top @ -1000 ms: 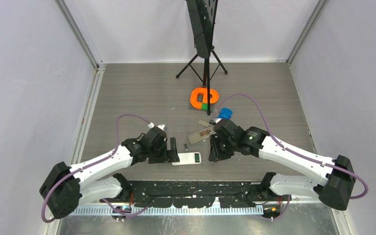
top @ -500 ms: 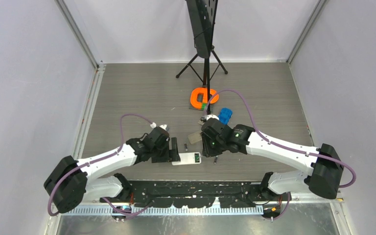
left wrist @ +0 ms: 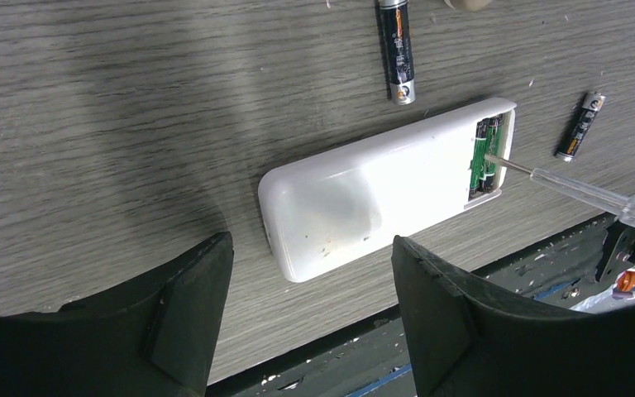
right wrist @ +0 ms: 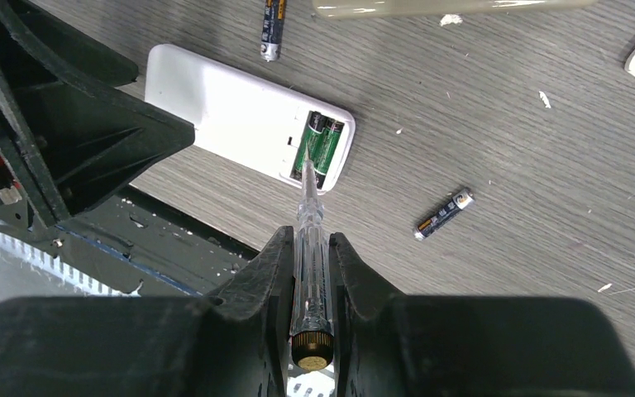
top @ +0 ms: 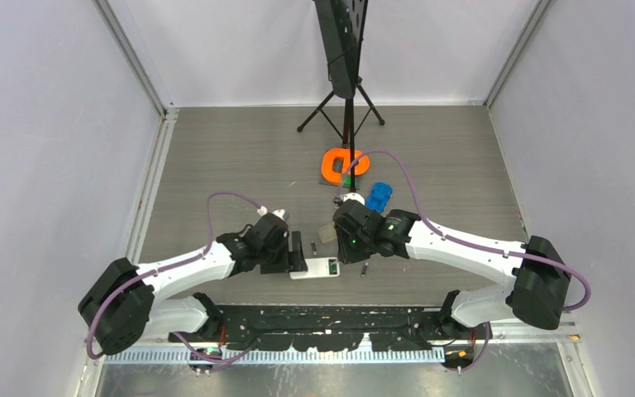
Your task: Unload the batteries from the remote control
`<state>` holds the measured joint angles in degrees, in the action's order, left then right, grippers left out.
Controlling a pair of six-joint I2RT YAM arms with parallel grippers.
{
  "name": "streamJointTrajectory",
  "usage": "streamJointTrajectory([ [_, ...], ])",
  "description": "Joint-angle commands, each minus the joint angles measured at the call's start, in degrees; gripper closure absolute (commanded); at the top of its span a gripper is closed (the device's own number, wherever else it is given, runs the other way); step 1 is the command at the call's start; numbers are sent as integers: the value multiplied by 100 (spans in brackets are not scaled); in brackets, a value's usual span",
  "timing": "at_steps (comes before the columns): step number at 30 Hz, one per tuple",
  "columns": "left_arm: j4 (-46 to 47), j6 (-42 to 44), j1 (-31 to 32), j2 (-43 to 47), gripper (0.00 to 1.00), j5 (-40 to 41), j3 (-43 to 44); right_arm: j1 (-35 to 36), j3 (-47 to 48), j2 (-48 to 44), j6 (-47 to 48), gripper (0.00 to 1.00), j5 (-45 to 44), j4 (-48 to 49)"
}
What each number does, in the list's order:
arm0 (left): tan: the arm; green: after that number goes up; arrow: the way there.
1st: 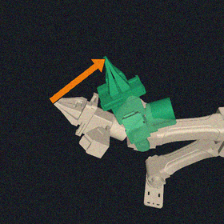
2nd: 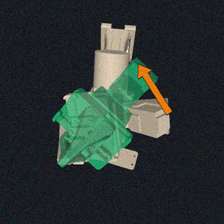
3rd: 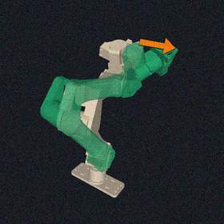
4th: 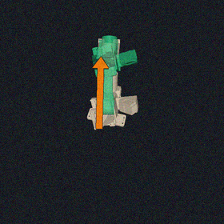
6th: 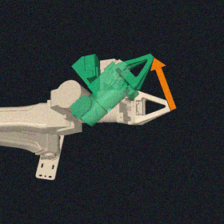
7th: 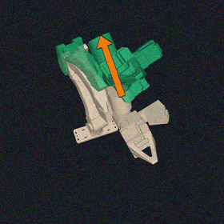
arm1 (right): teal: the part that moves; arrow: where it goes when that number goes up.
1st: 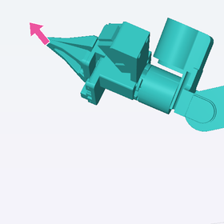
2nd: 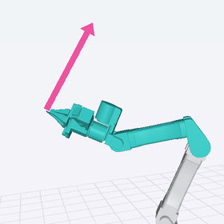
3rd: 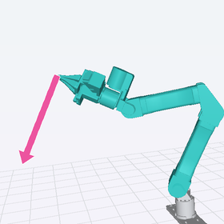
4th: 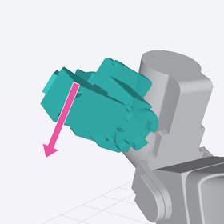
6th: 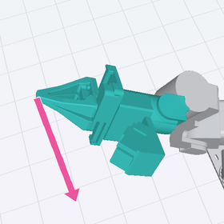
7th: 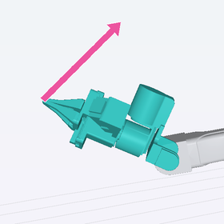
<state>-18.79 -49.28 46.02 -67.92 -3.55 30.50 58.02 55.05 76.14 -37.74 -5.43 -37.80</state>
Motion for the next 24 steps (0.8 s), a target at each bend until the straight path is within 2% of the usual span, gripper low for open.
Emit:
streamJointTrajectory([
  [1, 305, -7, 21, -58, 28, -78, -32, 50, 194, 79, -111, 100, -136, 113],
  [13, 388, 5, 21, -154, 29, -124, -62, 66, 142, 22, -138, 100, -158, 101],
  [18, 414, 40, 21, -219, 33, -172, -49, 82, 77, 145, -239, 100, -11, 321],
  [20, 402, 58, 21, -229, 37, -172, -53, 87, 110, 188, -223, 100, -52, 275],
  [24, 402, 59, 21, -260, 38, -172, -63, 121, 294, 249, -129, 100, -285, -34],
])
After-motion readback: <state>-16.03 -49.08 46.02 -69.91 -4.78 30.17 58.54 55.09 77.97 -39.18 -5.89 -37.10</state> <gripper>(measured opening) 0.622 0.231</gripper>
